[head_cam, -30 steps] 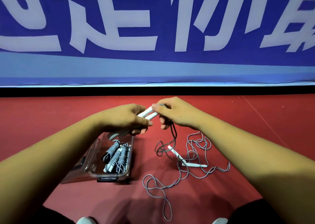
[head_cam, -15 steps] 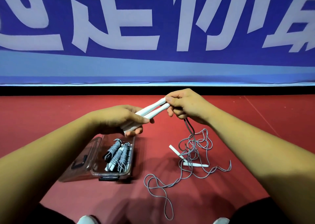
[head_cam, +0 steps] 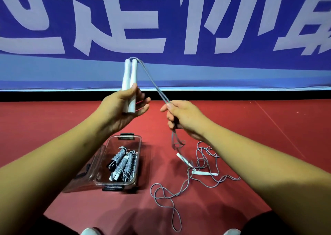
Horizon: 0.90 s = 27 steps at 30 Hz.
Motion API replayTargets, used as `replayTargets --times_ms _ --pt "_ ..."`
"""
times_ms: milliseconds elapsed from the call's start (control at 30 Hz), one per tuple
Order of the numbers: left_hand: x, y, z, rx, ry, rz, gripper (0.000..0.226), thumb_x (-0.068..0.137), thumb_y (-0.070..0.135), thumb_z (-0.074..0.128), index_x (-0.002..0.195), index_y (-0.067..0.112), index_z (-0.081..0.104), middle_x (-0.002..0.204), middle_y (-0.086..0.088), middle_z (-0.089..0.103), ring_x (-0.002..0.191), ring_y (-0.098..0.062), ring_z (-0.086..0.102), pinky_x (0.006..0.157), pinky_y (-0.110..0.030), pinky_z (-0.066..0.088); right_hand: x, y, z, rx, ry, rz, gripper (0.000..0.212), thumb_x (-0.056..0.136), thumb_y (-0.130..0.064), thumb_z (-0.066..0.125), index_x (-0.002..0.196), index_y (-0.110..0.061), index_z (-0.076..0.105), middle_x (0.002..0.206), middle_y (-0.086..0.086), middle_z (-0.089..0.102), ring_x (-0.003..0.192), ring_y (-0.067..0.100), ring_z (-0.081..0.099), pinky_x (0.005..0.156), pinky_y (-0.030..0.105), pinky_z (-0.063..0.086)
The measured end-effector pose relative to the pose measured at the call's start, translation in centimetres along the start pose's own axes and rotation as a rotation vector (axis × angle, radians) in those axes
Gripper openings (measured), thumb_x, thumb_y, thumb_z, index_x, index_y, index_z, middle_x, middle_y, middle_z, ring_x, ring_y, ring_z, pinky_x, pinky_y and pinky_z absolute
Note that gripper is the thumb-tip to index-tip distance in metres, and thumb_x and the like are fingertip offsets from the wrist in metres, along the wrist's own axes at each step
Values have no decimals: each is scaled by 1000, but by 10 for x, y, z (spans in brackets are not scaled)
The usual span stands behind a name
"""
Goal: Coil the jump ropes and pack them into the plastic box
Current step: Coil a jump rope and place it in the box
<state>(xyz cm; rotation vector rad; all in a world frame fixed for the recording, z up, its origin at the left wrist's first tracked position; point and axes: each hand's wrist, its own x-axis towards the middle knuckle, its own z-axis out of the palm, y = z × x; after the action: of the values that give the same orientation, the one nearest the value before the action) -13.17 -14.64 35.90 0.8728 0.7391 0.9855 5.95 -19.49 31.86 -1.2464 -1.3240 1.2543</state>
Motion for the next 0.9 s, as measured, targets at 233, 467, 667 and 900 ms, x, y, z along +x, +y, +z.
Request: replayTargets --times_ms 233,467,667,900 --pt "14 -1 -1 -162 151 122 44 103 23 45 136 -7 42 127 -24 61 101 -31 71 81 -43 60 -9 3 40 67 -118 151 24 104 -15 40 91 -8 59 62 5 44 40 8 27 41 17 24" --pt "9 -7 3 -74 194 43 27 105 36 39 102 17 57 111 -8 73 117 -26 61 101 -42 45 -11 2 58 -80 -174 202 21 100 -17 46 92 -8 64 58 3 45 37 7 30 40 16 25" --pt "1 -8 6 -33 54 -29 31 100 49 45 125 35 56 100 -8 73 95 -28 71 78 -41 56 -18 -9 62 -28 -281 249 23 100 -17 46 95 -5 65 56 2 42 39 8 26 40 16 21" --pt "11 -7 -4 345 169 213 13 101 16 51 112 18 44 56 2 30 43 -11 21 47 -21 24 -28 -33 51 -262 -273 81 18 98 -18 52 93 -7 65 45 -7 45 44 15 46 56 29 38"
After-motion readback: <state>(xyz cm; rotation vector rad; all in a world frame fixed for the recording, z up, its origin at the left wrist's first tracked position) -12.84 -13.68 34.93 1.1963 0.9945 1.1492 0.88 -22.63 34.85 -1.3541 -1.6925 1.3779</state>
